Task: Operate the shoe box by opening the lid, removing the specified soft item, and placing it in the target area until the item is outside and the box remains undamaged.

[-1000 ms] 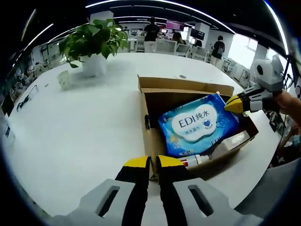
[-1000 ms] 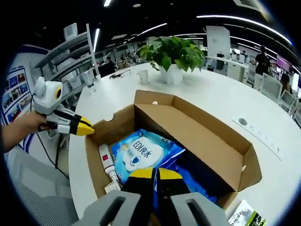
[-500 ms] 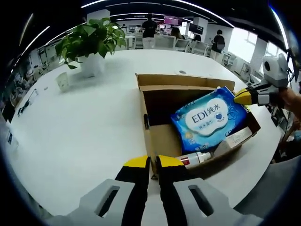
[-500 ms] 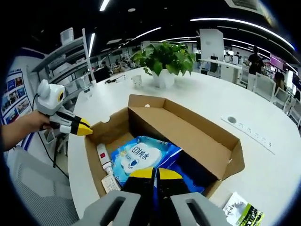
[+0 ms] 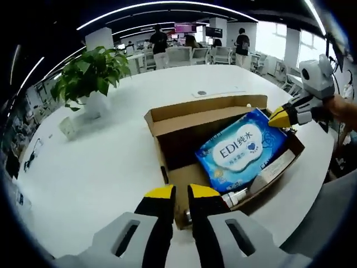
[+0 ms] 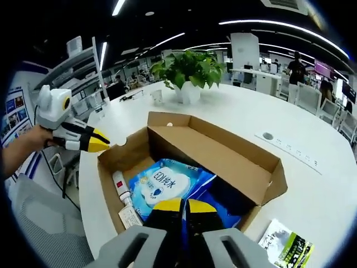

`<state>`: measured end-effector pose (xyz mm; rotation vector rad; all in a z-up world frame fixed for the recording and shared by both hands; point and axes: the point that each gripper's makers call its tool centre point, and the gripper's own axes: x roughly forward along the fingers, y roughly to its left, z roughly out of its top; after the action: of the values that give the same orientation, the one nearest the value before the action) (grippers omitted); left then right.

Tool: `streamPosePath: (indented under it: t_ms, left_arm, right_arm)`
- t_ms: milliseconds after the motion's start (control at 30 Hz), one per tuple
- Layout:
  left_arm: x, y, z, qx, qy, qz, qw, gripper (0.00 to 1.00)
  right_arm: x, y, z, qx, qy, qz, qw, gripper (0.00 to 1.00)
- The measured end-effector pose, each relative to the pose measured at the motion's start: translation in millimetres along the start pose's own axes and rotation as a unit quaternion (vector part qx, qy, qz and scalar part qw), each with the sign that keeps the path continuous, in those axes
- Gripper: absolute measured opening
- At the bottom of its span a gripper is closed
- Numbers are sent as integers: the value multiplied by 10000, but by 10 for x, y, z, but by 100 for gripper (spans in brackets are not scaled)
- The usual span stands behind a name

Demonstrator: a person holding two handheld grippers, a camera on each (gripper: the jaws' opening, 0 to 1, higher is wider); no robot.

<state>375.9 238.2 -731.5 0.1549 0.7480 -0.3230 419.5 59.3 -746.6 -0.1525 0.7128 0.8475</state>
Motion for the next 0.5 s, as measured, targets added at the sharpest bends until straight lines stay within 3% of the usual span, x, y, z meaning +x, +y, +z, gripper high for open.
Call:
streamPosePath:
  t_ms: [333, 500]
  left_arm:
    - [411, -316, -2, -178, 443, -763, 9959, 15]
    - [535, -370, -72, -319, 661, -916, 9931, 18]
  right_arm:
    - [27, -50, -75, 13, 105, -58, 9999, 0]
    - [43, -77, -127, 30, 165, -90, 9998, 0]
